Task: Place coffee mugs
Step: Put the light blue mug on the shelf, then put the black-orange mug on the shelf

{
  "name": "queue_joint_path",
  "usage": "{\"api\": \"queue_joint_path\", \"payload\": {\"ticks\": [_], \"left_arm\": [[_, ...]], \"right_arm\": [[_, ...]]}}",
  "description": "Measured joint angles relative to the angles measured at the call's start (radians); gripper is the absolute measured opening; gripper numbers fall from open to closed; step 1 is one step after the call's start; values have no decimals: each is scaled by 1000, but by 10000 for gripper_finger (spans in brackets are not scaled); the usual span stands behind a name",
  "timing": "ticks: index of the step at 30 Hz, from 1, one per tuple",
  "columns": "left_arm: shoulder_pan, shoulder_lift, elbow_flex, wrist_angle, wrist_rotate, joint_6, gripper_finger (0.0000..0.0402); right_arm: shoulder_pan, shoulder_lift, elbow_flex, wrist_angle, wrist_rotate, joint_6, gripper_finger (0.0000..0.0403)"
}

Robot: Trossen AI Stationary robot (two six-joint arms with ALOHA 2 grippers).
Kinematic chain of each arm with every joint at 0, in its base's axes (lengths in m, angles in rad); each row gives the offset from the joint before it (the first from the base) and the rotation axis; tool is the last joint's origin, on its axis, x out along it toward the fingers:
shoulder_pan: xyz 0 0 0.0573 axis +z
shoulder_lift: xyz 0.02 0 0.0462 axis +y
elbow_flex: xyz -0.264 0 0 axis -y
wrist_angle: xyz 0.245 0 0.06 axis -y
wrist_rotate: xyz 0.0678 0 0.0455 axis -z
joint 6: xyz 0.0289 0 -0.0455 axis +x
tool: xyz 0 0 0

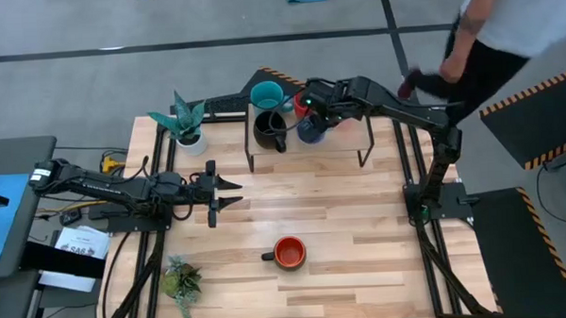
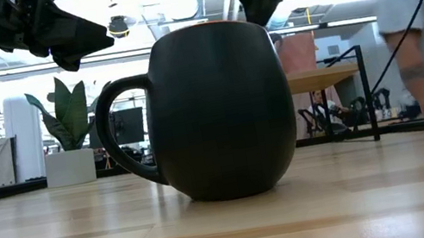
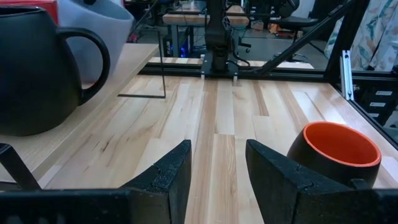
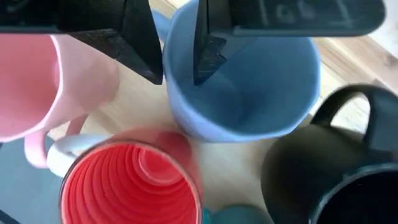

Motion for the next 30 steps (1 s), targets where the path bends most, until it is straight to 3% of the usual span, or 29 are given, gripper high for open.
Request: {"api": "queue_joint_path", "payload": {"ticks": [30], "left_arm": [[0,0,0,-1,0,0,137]], "right_arm": [[-7,-5,0,29,30,-89,118]]}}
